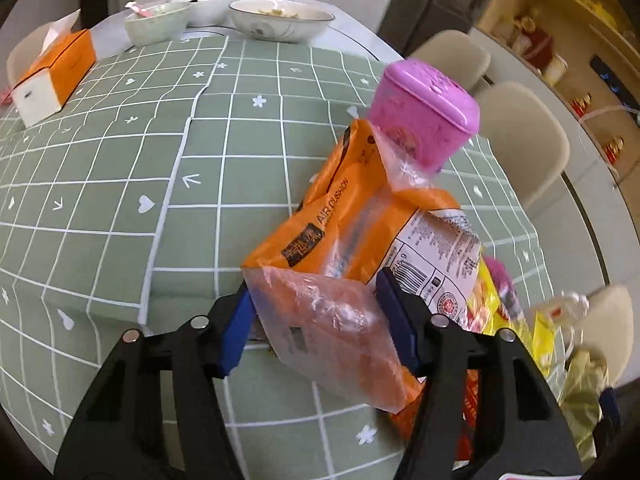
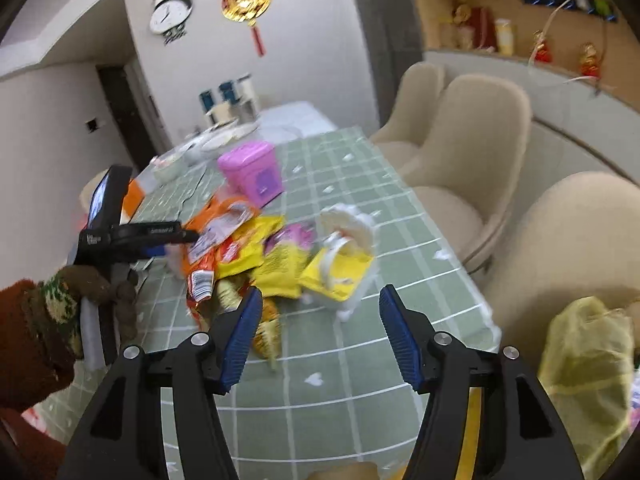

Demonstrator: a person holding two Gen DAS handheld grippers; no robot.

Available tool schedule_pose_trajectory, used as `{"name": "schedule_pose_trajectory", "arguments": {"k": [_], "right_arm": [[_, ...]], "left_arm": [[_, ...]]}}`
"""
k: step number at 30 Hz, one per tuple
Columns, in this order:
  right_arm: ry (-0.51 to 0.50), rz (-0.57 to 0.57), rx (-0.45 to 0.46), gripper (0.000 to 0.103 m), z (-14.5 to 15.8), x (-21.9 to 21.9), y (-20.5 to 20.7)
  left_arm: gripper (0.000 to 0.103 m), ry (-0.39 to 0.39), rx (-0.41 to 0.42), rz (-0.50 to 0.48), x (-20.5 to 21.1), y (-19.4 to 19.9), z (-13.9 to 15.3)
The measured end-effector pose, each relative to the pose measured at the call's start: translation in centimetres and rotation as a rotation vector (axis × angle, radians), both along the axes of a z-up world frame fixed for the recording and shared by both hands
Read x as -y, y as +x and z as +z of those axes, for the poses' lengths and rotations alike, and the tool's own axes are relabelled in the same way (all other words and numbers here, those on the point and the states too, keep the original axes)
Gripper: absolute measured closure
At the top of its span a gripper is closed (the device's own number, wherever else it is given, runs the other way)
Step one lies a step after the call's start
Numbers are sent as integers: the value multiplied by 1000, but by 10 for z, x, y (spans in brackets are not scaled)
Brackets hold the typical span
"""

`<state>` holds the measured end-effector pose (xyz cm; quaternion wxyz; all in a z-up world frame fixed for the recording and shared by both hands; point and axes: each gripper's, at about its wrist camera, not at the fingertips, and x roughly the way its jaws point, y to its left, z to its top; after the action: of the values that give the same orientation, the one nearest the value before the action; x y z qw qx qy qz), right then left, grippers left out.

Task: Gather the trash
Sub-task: 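Grasp the orange snack bag with the left gripper while the right gripper grasps a red wrapper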

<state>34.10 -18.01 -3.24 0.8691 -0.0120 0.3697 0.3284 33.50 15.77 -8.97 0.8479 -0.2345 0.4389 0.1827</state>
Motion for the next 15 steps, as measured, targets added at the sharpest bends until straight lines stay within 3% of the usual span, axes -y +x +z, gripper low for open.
{"name": "schedule_pose_trajectory", "arguments": {"k": [1,5,10,15], "right_arm": [[-7,9,-2,45,-1,-4,-1],[-46,90,-4,45,-8,-34,-10],[-75,197,17,45,-11,-70,-23],[-81,343,76,46,-10,-119,-22]], "left_arm": [[57,1,6,-5,-1,-5,3],[58,-28,65,-3,-10,-30,24],[59,10,153,39,-34,-67,63],[58,77,184,70,-48,-87,84]]}}
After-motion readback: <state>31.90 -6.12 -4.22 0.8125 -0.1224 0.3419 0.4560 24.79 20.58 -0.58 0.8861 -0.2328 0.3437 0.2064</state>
